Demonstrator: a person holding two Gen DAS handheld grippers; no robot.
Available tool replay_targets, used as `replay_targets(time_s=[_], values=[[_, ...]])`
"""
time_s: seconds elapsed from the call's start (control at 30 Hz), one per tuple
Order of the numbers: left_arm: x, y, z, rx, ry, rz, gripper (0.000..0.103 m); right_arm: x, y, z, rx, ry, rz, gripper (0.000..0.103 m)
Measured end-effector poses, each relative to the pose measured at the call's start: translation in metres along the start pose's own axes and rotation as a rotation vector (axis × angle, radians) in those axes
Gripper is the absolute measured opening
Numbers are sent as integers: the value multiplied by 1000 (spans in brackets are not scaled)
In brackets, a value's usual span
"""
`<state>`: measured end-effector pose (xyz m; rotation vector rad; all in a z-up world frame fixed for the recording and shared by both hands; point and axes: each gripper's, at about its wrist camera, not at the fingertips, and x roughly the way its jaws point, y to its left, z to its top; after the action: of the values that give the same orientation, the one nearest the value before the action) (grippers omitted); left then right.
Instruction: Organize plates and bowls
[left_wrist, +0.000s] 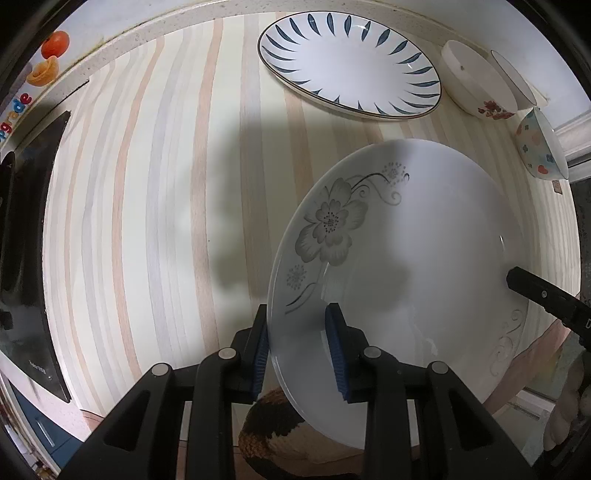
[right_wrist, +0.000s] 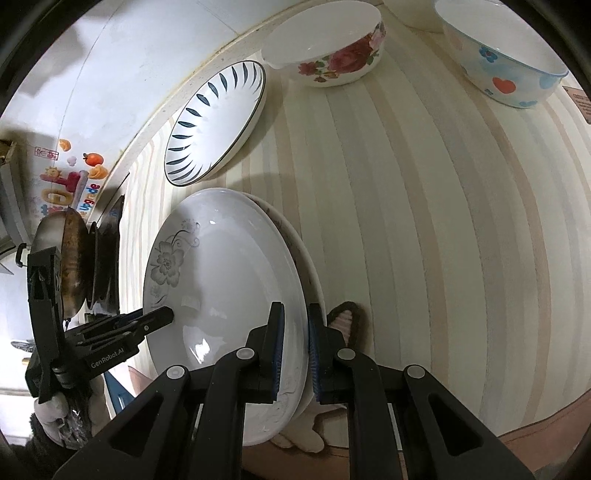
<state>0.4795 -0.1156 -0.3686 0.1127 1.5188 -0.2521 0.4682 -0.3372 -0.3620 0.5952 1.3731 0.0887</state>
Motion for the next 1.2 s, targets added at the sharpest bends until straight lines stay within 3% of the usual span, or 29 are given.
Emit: replay_targets(time_s=[0.3,0.5,0.73,0.8,0.93,1.2], values=[[2,2,-5,6,2,-4,28,-12,-1,2,11,-19,-16,14],[-4,9,-7,3,5,3,28,-15,6,1,-20,-2,-98,17],[-43,33,0,-47,-54,30,28,-56,9,19,20,-70,-53,17],[-58,39,12,-63,-86,25,28,-61,15,32,30,-73,-44,18],[-81,55,61,-102,-124,2,29,-56,32,68,26,-94,-49,37],[-53,71,162,-132,-110,-29,29,17,54,147,68,-42,-71,38]])
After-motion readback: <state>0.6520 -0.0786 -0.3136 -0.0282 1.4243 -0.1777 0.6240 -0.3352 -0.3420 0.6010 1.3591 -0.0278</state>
